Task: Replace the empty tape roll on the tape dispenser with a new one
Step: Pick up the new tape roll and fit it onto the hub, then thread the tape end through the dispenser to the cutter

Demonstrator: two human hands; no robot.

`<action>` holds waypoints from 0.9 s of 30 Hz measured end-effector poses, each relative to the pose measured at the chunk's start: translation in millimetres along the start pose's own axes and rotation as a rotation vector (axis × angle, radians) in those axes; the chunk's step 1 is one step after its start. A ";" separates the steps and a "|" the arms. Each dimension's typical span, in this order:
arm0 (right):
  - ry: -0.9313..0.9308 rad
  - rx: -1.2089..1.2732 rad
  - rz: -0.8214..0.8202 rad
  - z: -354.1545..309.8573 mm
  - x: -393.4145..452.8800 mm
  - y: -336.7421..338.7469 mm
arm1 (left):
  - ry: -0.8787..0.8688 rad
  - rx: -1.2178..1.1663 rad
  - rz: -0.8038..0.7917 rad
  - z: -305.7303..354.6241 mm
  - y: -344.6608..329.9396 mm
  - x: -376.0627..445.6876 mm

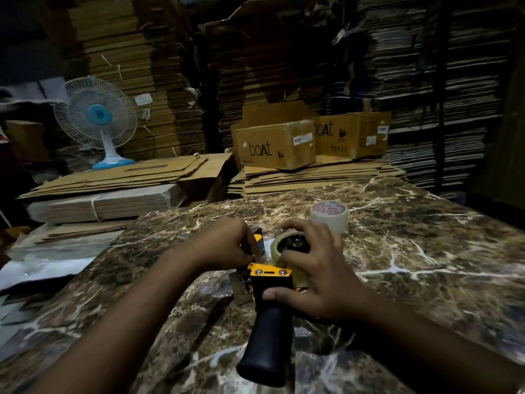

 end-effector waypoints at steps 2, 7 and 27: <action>-0.025 0.027 -0.004 0.2 2.0 -7.5 | -0.014 -0.008 0.002 -0.8 0.3 -3.2; -0.055 0.036 0.039 5.5 1.9 -5.2 | -0.044 -0.042 0.017 -8.7 -3.3 -17.7; -0.072 0.047 0.150 12.0 1.2 4.1 | 0.183 -0.962 0.210 -65.6 -46.4 -71.0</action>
Point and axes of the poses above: each hand's wrist, its own x-axis towards the middle knuckle, its own y-axis out of the back of the hand, z = x × y, the point moved 10 cm from there along x, towards the middle knuckle, and after that the axes turned 5 degrees about y, right-handed, at the moved point
